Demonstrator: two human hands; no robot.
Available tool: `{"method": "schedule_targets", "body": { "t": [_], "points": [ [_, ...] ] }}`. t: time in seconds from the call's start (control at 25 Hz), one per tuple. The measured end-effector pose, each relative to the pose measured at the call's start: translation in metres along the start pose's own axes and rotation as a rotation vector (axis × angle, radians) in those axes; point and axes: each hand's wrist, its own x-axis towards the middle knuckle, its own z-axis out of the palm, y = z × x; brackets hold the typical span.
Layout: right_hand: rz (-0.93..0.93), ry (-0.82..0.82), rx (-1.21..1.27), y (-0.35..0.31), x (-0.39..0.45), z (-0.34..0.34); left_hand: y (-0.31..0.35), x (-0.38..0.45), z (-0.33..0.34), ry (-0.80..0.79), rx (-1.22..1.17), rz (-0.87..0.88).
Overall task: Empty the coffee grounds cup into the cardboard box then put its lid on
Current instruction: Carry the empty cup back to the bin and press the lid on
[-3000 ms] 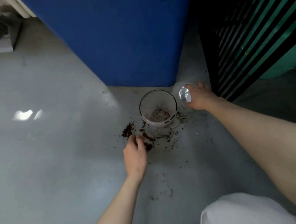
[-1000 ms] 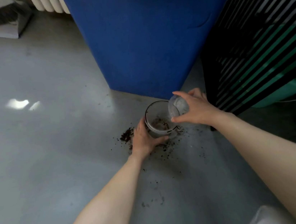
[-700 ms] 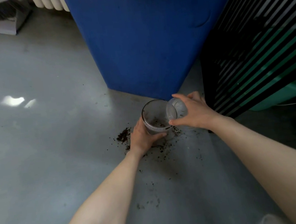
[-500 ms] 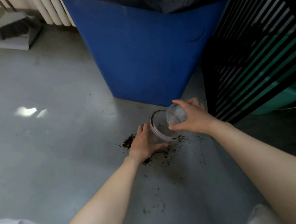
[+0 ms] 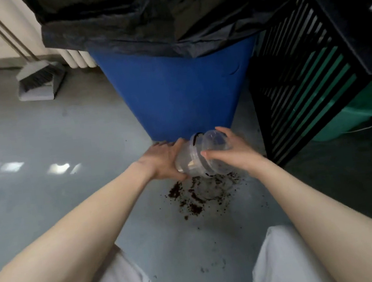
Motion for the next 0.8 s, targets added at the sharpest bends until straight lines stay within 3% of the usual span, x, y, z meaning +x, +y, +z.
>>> {"method": "schedule_targets", "body": {
  "t": [0.12, 0.36, 0.8],
  "points": [
    [-0.042, 0.022, 0.11, -0.004, -0.01, 0.008, 0.0, -0.01, -0.007, 0.01, -0.02, -0.028],
    [-0.097, -0.019, -0.025, -0.001, -0.015, 0.013, 0.002, -0.013, 0.011, 0.0, -0.083, -0.032],
    [-0.093, -0.088, 0.003, -0.006, -0.015, 0.024, 0.006, -0.015, 0.009, -0.013, -0.169, -0.006]
  ]
}}
